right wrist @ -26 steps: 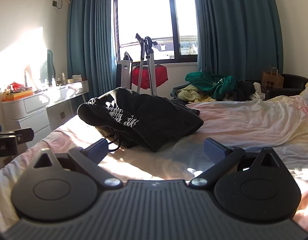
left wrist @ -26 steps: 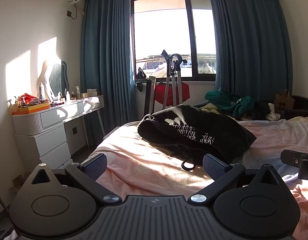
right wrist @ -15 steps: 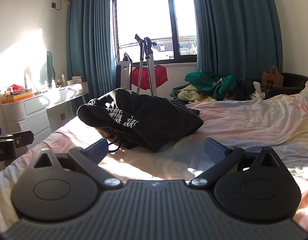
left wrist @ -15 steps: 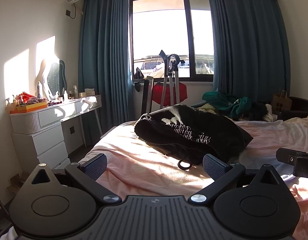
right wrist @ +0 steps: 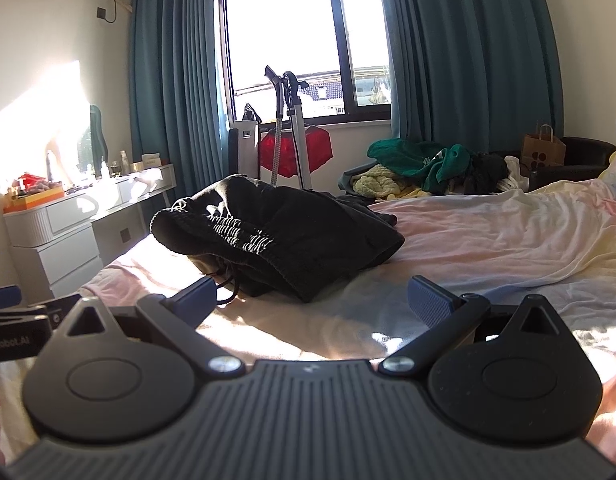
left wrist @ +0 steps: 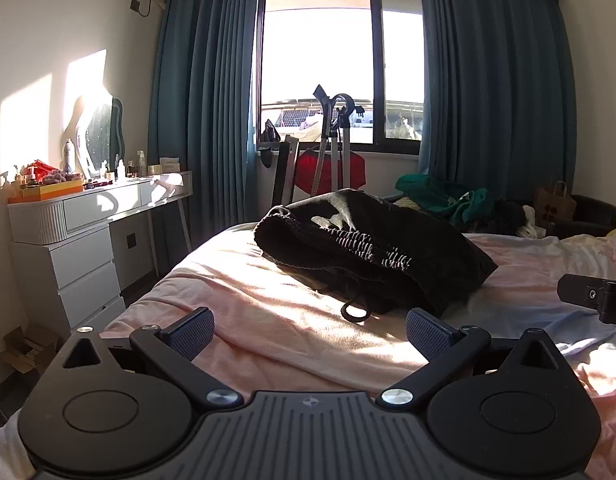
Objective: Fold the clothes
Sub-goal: 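Move both grippers toward the bundled black trousers on the bed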
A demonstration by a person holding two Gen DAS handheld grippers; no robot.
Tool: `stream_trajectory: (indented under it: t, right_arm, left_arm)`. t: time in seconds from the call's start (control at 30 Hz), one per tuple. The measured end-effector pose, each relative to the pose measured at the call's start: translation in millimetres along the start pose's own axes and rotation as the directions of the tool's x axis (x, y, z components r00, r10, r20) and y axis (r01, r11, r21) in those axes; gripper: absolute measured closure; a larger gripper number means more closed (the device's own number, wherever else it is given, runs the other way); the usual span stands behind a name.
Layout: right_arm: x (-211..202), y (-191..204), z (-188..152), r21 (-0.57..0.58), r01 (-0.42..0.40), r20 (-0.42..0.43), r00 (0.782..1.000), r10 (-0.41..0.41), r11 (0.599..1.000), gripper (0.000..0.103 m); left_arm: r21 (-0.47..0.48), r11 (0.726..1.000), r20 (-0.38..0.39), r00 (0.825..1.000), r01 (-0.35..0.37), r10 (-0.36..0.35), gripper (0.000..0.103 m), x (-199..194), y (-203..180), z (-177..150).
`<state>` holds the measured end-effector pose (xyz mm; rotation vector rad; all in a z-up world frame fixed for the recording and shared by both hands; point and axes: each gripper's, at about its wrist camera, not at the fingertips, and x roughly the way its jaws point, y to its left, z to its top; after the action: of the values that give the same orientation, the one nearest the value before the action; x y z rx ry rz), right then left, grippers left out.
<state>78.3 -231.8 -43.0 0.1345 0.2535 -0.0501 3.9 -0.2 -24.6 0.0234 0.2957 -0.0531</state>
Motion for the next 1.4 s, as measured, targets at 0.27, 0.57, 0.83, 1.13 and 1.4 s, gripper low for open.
stream_trajectory:
  t: [0.27,0.57,0.83,1.13,1.4]
  right_arm:
    - [0,0,-1,-0.019,0.005,0.009,1.000,-0.005,1.000,0.000]
    - [-5,-15,0,0.042,-0.013,0.031,0.999,0.012,0.999,0.000]
    - [3,-27,-4,0.082,-0.039,0.035,0.999,0.037,0.996,0.000]
    - [29,-18,-22,0.113,0.000,-0.019,1.000,0.002,0.994,0.001]
    - [92,18,-9,0.058,-0.048,-0.084,0.995,0.053,0.997,0.024]
  left_arm:
    - [0.018,0.999,0.011,0.999,-0.047,0.047,0.000,-9,-2,11]
    - [0.087,0.996,0.088,0.996,0.012,-0.020,0.000,-12,-26,62]
    - [0.035,0.999,0.034,0.999,0.030,-0.032,0.000,19,-23,45]
    - [0.095,0.995,0.082,0.996,-0.034,0.026,0.000,22,-20,44]
    - [0.075,0.993,0.118,0.989,-0.094,0.084,0.000,24,21,50]
